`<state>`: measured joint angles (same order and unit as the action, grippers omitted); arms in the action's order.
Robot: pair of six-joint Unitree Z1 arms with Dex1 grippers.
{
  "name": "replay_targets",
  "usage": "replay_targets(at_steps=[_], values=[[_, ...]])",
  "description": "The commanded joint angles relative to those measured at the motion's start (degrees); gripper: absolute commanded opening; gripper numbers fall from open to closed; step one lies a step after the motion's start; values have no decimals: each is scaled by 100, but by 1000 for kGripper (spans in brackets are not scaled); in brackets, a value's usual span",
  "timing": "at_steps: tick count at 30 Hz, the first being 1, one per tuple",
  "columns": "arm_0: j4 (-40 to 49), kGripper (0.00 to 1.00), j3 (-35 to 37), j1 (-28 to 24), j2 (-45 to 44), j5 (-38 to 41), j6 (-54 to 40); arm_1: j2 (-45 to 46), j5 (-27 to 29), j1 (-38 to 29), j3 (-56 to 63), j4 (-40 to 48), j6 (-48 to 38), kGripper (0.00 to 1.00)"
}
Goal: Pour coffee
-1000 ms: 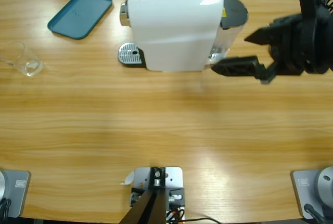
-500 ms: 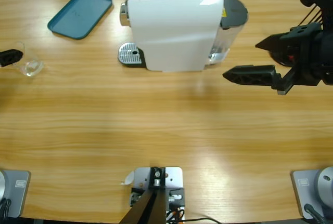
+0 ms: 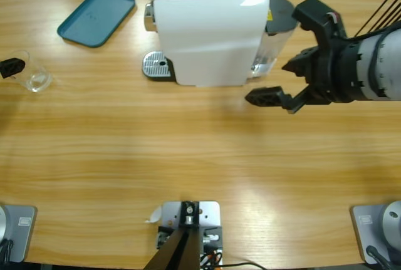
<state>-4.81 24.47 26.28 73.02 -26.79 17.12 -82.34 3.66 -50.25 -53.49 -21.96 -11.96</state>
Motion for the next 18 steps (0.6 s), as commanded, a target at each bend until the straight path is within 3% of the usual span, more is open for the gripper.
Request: replay_targets(at_steps=[1, 18], values=[[-360, 1000, -28, -211, 605, 11, -21, -277, 161, 42, 137, 34, -77, 1000], [-1128, 1000, -274, -422, 1278, 315, -25, -683, 194, 42, -95, 25, -132, 1000]])
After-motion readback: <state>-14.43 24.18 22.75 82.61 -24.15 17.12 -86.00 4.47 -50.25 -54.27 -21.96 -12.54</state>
